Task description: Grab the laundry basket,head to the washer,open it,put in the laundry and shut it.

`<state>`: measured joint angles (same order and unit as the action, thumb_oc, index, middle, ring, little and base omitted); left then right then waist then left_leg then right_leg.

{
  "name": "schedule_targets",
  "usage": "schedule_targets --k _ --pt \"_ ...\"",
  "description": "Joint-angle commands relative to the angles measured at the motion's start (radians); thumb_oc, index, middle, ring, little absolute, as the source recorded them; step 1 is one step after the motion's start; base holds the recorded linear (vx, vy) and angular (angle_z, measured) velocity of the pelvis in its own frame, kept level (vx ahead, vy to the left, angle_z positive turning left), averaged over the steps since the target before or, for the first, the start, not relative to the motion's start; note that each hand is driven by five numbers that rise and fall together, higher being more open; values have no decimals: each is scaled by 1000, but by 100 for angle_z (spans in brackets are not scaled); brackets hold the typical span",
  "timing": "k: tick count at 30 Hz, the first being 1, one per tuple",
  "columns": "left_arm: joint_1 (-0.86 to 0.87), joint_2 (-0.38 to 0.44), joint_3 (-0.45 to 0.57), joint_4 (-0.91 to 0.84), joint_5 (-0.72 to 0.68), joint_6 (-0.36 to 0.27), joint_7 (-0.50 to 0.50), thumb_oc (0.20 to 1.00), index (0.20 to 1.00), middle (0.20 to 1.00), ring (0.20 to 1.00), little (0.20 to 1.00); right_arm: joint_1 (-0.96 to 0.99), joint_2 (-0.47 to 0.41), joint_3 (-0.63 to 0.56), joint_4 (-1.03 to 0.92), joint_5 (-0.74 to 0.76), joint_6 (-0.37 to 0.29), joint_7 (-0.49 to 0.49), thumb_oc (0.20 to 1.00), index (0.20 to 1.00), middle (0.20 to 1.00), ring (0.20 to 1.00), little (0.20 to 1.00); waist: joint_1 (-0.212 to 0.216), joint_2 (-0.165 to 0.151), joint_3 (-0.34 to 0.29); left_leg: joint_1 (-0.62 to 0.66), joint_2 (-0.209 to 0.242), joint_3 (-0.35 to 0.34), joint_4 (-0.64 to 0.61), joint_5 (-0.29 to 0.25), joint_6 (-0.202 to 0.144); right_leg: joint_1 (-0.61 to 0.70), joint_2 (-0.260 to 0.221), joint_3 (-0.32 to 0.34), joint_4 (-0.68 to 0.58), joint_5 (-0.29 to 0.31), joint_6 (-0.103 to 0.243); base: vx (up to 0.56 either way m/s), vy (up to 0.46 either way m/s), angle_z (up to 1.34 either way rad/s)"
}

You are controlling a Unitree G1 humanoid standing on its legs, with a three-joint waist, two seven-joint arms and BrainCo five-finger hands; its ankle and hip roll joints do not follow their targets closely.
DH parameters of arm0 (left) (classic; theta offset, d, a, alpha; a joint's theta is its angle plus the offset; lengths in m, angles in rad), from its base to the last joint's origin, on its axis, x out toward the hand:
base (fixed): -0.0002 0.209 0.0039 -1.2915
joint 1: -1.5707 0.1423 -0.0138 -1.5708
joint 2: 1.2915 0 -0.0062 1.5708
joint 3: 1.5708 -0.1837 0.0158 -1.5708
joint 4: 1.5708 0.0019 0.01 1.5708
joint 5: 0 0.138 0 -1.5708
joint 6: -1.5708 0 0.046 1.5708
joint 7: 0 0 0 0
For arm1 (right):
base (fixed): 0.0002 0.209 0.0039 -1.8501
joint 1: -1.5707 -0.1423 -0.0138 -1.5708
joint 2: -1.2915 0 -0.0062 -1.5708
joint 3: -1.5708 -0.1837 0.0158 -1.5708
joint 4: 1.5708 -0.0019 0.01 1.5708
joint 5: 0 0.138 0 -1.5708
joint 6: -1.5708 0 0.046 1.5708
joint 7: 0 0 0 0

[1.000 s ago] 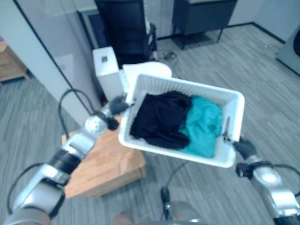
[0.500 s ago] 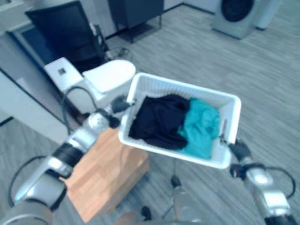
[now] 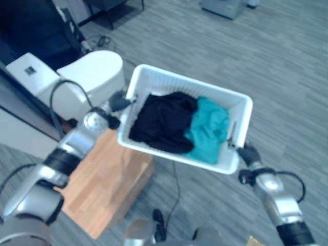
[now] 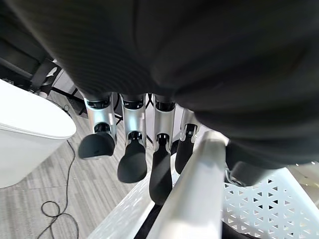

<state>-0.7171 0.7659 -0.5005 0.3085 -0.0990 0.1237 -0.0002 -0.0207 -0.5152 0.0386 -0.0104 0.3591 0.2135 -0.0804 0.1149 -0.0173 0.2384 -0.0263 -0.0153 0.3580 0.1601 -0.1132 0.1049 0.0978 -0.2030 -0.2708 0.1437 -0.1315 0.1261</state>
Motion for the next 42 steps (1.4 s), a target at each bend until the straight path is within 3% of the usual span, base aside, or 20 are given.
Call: schedule_targets --k 1,7,8,11,13,16,17,19,22,24,30,35,37,39,41,42 --pt "-107 -23 94 13 7 -65 71 200 200 200 200 200 -37 -31 -32 -57 28 -112 13 200 200 200 200 200 -3 5 -132 -118 64 -106 -25 95 -90 -7 5 20 -8 -3 20 -90 -172 -31" --pt "-102 -35 91 13 -7 -73 70 200 200 200 200 200 -10 -41 -37 -63 48 -126 5 200 200 200 200 200 -13 9 -110 -134 150 -133 -54 206 -152 14 93 5 -70 -18 -19 -159 -323 -15" --pt "-112 -42 81 24 -7 -71 75 200 200 200 200 200 19 -57 -60 -65 65 -140 -9 200 200 200 200 200 -33 11 -88 -134 206 -165 -84 259 -183 25 155 7 -85 -32 -50 -183 -449 27" --pt "-106 -43 89 23 -13 -67 75 200 200 200 200 200 30 -67 -71 -70 76 -146 -15 200 200 200 200 200 -41 5 -74 -136 235 -187 -50 246 -186 40 182 17 -98 -30 -66 -92 -253 38" --pt "-93 -43 96 7 -28 -69 74 200 200 200 200 200 35 -77 -76 -80 89 -150 -15 200 200 200 200 200 -30 -2 -57 -151 216 -266 3 224 -173 49 188 43 -97 -32 -85 -18 -179 1" --pt "-72 -45 105 4 -37 -72 79 200 200 200 200 200 43 -99 -91 -79 94 -148 -12 200 200 200 200 200 -19 -3 -37 -223 98 -366 61 213 -158 61 195 46 -93 -30 -104 28 -122 -19" --pt "-66 -46 101 10 -34 -69 79 200 200 200 200 200 50 -101 -96 -75 95 -147 -11 200 200 200 200 200 -11 1 -33 -272 62 -340 43 237 -154 73 214 46 -92 -34 -106 66 -88 -6" --pt "-59 -45 103 15 -34 -69 77 200 200 200 200 200 45 -102 -93 -71 92 -149 -11 200 200 200 200 200 5 4 -35 -294 43 -331 27 248 -151 70 223 57 -90 -35 -109 95 -57 -1" --pt "-18 -11 135 7 -29 -66 71 200 200 200 200 200 21 -99 -75 -62 89 -144 -1 200 200 200 200 200 46 7 -38 -330 -10 -373 -84 253 -151 80 253 97 -85 -52 -102 184 -55 -27" --pt "7 9 149 -1 -29 -62 66 200 200 200 200 200 8 -95 -58 -60 89 -141 10 200 200 200 200 200 60 6 -41 -335 -13 -381 -130 272 -147 91 267 123 -68 -75 -108 280 -32 -76" --pt "55 48 180 -5 -27 -64 53 200 200 200 200 200 -13 -80 -14 -63 86 -134 37 200 200 200 200 200 81 -7 -49 -354 2 -300 -158 297 -131 160 295 182 -62 -133 -116 339 31 -47" --pt "84 84 203 -31 -12 -64 25 200 200 200 200 200 3 -50 -9 -82 95 -135 70 200 200 200 200 200 83 -70 -94 -374 21 -200 -67 304 -110 184 260 181 -55 -148 -92 434 95 -18" --pt "97 97 214 -48 -2 -64 17 200 200 200 200 200 20 -30 -14 -96 87 -133 85 200 200 200 200 200 85 -108 -119 -380 10 -163 -14 258 -89 178 228 171 -19 -105 -60 441 123 0" --pt "119 111 234 -67 7 -61 14 200 200 200 200 200 22 -12 -16 -108 75 -130 100 200 200 200 200 200 93 -145 -130 -370 -15 -144 35 183 -54 159 186 173 86 30 10 519 185 -2" --pt "123 117 242 -77 21 -60 15 200 200 200 200 200 20 7 -18 -107 63 -124 111 200 200 200 200 200 87 -151 -124 -327 -28 -135 49 127 -25 102 164 169 274 195 84 532 190 4" --pt "124 116 249 -88 22 -56 24 200 200 200 200 200 13 12 -27 -108 42 -119 107 200 200 200 200 200 63 -124 -99 -261 -10 -139 49 92 -4 20 141 137 449 269 115 420 150 9"
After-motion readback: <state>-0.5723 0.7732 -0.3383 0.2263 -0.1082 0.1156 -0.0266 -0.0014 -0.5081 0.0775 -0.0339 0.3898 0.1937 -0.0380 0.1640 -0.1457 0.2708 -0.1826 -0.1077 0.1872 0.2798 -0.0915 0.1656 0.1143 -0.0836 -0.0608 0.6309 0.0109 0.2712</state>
